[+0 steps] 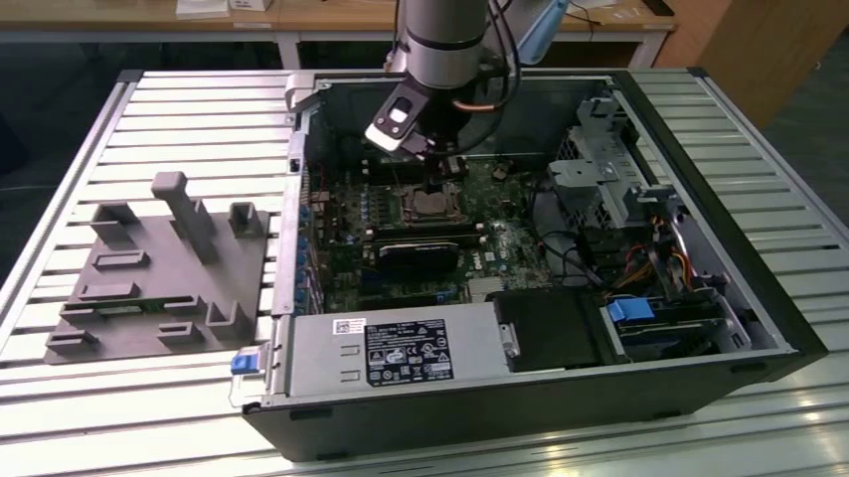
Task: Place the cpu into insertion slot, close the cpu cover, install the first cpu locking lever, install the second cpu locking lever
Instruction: 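Close the cpu cover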
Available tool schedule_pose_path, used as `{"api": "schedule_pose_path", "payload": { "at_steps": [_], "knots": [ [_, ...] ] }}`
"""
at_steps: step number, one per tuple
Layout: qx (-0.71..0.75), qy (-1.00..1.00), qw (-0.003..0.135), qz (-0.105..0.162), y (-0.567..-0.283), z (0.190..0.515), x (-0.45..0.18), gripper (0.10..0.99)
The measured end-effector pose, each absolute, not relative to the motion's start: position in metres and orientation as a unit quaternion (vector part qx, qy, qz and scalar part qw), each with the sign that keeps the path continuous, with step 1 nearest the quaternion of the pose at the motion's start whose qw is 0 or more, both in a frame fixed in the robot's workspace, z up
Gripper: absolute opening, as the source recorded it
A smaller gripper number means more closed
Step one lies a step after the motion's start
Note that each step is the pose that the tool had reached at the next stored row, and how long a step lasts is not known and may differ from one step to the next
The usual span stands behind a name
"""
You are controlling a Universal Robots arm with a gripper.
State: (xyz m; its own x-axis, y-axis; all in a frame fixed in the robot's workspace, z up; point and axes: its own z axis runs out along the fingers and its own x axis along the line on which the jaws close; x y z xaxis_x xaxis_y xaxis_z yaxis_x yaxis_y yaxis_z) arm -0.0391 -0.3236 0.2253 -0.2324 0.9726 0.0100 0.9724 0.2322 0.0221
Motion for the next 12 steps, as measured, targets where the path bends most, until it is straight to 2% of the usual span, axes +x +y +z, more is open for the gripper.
{"api": "schedule_pose_path", "payload": {
  "at_steps": [12],
  "knots": [
    [0.531, 0.847, 0.002, 0.012, -0.3236, 0.225, -0.0391, 0.106]
  ]
}}
